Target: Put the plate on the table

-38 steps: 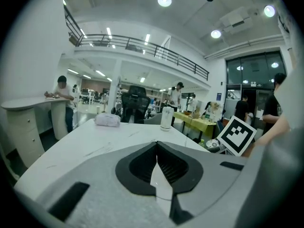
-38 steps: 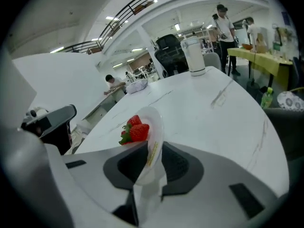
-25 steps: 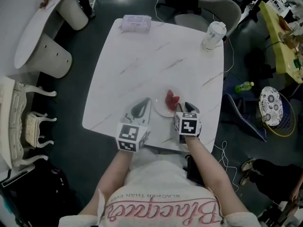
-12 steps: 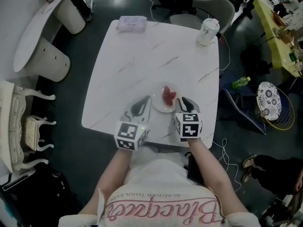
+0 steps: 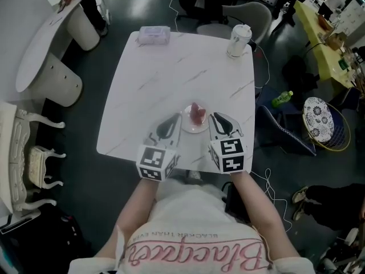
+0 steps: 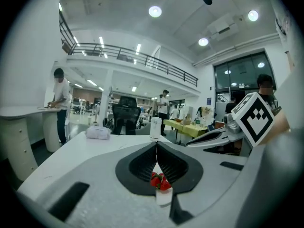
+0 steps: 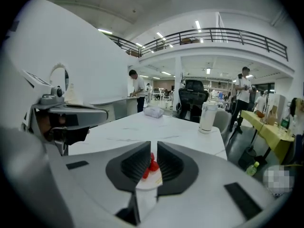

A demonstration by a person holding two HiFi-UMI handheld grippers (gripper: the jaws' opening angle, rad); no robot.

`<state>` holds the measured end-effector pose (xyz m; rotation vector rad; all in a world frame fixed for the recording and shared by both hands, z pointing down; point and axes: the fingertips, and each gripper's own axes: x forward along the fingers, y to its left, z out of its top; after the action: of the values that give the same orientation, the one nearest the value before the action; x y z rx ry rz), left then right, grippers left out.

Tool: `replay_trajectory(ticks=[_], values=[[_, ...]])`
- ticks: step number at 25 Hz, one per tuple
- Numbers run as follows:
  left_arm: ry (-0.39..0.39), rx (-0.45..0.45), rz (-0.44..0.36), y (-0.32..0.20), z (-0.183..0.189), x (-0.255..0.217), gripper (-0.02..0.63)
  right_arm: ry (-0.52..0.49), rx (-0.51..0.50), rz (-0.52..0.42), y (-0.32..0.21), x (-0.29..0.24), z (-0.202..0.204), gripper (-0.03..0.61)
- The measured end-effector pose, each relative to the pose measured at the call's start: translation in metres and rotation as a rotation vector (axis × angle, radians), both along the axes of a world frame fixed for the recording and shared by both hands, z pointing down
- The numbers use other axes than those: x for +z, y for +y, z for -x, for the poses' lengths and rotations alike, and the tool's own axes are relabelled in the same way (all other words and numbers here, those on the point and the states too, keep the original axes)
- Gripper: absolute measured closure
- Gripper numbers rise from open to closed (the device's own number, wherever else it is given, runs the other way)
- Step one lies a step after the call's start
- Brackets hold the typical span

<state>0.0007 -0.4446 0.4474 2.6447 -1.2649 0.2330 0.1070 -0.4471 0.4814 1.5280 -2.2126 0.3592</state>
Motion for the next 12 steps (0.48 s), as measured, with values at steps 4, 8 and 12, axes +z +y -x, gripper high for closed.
replay_trajectory(ticks=[4, 8, 12], values=[[-0.003, 0.01, -0.064, 0.002, -0.004, -0.021, 0.607, -0.031, -0.003, -0.053, 0.008, -0.033, -0.003, 0.545], [-0.002, 0.014, -0.125, 0.004, -0.005, -0.043, 0.607, -0.086, 0.009, -0.104, 0.018, -0.064, -0.007, 0.545], [0.019, 0.026, -0.179, 0.006, -0.007, -0.072, 0.607, -0.094, -0.006, -0.214, 0.026, -0.106, -0.007, 0.551]])
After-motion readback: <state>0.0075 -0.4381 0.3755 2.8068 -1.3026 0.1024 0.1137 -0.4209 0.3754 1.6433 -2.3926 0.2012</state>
